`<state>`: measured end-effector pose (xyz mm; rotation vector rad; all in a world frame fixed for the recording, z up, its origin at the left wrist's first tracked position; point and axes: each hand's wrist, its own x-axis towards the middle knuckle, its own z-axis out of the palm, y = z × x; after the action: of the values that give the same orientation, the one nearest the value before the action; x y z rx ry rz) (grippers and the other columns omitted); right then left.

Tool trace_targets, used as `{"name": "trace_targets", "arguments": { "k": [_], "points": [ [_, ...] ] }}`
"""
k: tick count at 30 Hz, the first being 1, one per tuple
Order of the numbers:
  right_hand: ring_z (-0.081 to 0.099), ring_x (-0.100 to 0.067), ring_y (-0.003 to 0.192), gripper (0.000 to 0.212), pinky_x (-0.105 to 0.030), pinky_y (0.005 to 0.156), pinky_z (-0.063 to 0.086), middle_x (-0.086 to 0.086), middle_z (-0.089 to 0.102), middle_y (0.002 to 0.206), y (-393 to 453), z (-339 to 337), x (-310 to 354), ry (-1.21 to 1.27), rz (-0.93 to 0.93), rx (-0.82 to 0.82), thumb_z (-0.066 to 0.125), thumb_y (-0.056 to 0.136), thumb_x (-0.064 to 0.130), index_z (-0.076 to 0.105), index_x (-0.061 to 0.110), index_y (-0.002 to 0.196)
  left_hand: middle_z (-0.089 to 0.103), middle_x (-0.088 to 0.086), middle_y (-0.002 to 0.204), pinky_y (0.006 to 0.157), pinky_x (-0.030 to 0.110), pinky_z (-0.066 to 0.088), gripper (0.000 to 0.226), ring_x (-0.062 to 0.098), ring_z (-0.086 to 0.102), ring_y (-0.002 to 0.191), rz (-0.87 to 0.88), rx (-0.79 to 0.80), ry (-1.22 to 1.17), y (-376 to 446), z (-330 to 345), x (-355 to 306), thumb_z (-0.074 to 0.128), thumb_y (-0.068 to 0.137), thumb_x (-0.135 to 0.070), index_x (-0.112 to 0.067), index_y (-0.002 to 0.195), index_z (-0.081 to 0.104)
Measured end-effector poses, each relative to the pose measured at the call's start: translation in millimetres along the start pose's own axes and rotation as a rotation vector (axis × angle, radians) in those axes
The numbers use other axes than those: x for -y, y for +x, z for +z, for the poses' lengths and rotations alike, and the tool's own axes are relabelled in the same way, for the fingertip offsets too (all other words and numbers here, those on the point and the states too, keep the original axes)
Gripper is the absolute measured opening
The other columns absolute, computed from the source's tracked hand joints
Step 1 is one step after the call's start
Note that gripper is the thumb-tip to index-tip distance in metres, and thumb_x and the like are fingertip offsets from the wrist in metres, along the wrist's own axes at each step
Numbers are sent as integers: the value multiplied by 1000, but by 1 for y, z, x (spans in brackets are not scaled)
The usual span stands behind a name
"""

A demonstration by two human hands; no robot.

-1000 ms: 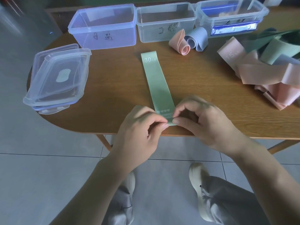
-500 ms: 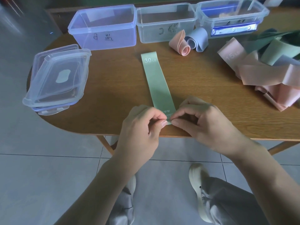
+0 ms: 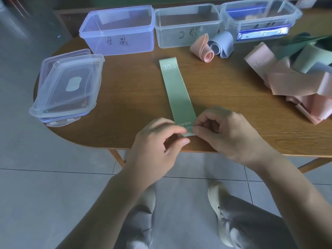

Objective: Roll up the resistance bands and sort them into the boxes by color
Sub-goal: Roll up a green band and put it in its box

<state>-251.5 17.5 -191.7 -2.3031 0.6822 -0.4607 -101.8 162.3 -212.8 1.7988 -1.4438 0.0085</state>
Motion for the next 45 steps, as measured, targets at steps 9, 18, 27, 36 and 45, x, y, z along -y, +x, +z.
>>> {"name": "trace_targets", "arguments": {
  "k": [9, 18, 27, 36, 45],
  "points": [
    [56, -9, 78, 7, -19, 69, 42, 16, 59, 87, 2, 2, -8, 13, -85, -74, 76, 87, 32, 69, 34, 85, 63, 2, 91, 64, 15, 43, 8, 8, 57, 72, -36, -32, 43, 7, 3, 1, 76, 87, -14, -12, 93, 81],
    [58, -10, 74, 10, -18, 70, 41, 13, 64, 87, 5, -1, -18, 61, -169, -46, 84, 81, 26, 78, 27, 89, 63, -2, 91, 64, 10, 40, 11, 4, 56, 73, -75, -57, 2, 8, 3, -1, 77, 87, -18, -17, 96, 82],
    [62, -10, 79, 4, -27, 74, 47, 12, 67, 89, 8, 2, -16, 2, -152, -108, 79, 85, 31, 78, 29, 89, 66, -7, 93, 73, 14, 44, 7, 4, 55, 80, -45, 7, 11, 10, 0, -2, 76, 88, -14, -14, 95, 73],
    [61, -11, 79, 5, -40, 72, 51, 16, 63, 93, 10, 5, -14, -42, -102, -146, 72, 88, 39, 71, 34, 87, 67, -2, 93, 72, 6, 41, 8, 2, 57, 81, -82, -31, 44, 20, 2, 2, 77, 86, -12, -16, 93, 80],
    [51, 0, 71, 6, -38, 67, 51, 17, 57, 89, 14, 7, -12, -67, -98, -219, 76, 87, 34, 73, 30, 90, 64, -6, 93, 67, 2, 37, 10, -6, 55, 79, -163, -20, 48, 25, 1, -2, 79, 85, -16, -21, 93, 81]
  ]
}}
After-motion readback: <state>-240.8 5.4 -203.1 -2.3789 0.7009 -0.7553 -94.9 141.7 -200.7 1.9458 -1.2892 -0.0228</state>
